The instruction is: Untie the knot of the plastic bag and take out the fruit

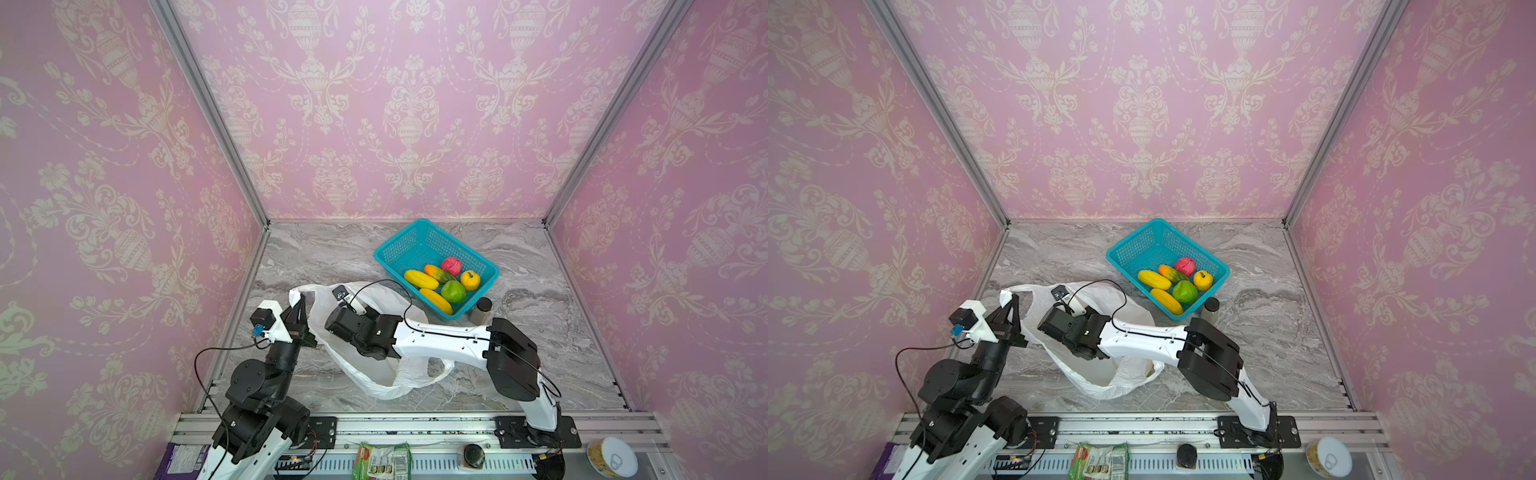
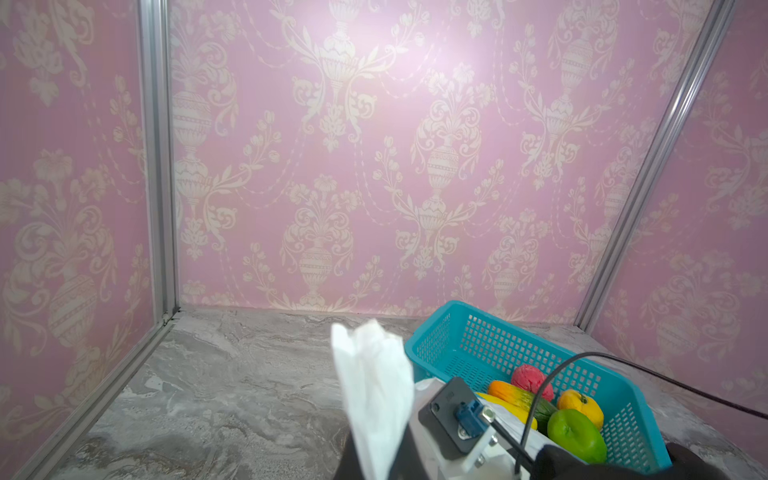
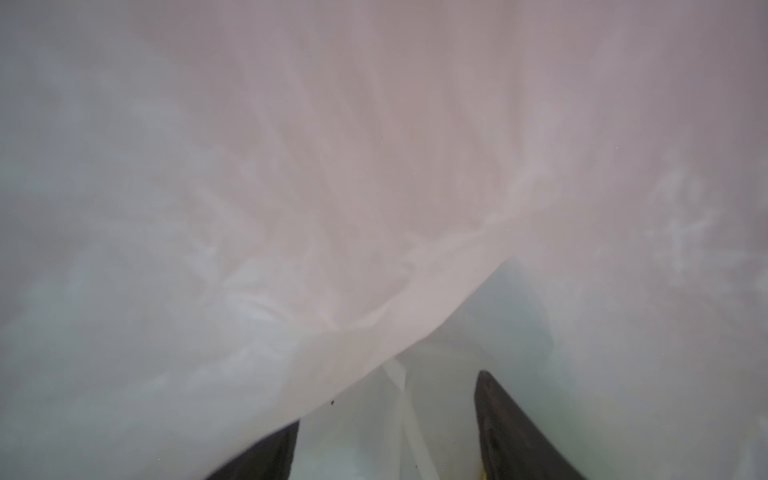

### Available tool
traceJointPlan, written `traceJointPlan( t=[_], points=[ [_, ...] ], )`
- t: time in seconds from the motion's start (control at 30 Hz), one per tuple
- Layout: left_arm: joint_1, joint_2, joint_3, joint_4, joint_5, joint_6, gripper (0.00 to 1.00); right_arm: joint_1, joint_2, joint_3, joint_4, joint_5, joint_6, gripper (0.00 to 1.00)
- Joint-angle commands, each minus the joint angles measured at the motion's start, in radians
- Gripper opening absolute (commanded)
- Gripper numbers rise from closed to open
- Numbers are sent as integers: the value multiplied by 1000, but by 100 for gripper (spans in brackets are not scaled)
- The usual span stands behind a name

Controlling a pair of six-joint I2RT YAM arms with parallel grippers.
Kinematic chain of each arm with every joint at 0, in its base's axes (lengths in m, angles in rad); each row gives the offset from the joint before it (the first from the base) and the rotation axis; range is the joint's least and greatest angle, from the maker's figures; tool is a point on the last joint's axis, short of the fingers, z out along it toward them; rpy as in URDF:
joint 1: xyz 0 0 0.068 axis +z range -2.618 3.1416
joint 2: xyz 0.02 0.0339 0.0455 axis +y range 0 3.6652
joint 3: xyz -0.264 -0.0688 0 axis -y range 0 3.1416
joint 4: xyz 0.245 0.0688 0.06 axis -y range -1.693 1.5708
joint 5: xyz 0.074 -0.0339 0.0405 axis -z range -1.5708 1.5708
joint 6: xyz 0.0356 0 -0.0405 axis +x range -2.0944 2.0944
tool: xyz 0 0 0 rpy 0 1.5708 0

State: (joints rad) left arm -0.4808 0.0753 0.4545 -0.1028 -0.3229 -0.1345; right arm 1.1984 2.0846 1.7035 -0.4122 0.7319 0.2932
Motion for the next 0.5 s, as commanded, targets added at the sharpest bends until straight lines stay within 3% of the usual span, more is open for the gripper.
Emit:
traceJointPlan(
  t=[0.0,0.23,0.47],
  points=[
    [-3,-50,49,-81,-83,41,0,-26,-18,25,-46,11,-46,74],
    [-3,-39,141,-143,-34,22,0,-118,101,308,-159,17,-74,71],
    [-3,-38,194,-183,18,1,0,-145,153,508,-162,49,-133,77]
  ],
)
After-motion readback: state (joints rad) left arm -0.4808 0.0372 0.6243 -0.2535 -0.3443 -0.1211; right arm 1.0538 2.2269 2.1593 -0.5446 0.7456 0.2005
